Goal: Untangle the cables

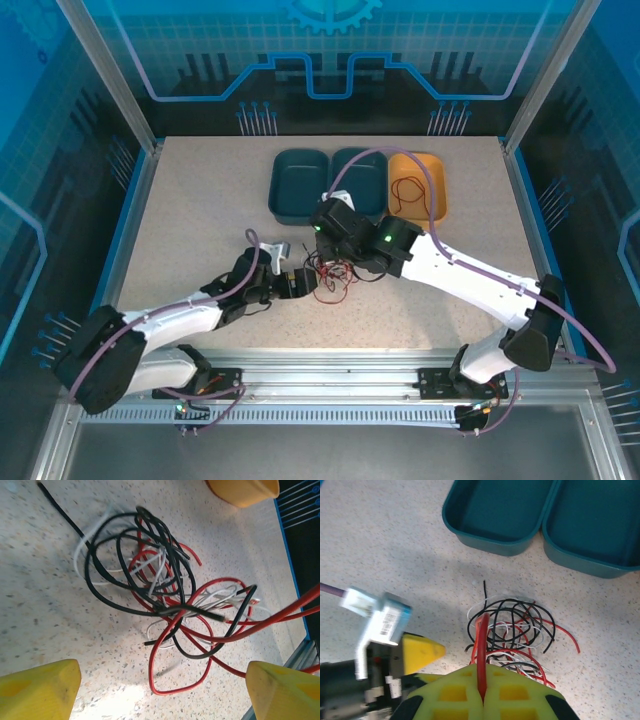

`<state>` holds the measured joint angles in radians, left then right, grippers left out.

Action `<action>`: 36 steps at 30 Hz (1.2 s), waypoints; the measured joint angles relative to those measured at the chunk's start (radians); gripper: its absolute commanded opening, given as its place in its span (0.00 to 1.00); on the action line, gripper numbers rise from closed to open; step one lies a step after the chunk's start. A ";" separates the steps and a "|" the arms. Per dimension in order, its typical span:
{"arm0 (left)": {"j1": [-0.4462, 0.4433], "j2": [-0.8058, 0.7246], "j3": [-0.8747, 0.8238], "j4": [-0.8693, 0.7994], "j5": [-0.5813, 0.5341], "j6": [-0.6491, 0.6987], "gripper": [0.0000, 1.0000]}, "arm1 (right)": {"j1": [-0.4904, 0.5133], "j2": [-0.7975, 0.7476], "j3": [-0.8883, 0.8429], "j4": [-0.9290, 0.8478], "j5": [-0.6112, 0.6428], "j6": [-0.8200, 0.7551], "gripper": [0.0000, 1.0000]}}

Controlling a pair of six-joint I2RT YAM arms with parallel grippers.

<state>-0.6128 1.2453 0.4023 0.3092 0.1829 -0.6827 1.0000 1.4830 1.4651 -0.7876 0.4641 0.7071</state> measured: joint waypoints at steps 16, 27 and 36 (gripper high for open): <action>-0.005 0.172 0.019 0.130 -0.012 -0.026 0.72 | 0.000 -0.124 -0.057 0.105 -0.076 -0.029 0.00; -0.005 0.215 0.019 0.142 -0.040 -0.051 0.66 | -0.001 -0.159 -0.043 0.113 -0.100 -0.099 0.00; -0.005 0.229 0.029 0.141 -0.059 -0.053 0.46 | -0.014 -0.210 0.007 0.154 -0.141 -0.163 0.00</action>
<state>-0.6182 1.4738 0.4316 0.4500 0.1242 -0.7353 0.9855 1.2732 1.4723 -0.6338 0.3233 0.5438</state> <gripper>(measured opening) 0.521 0.042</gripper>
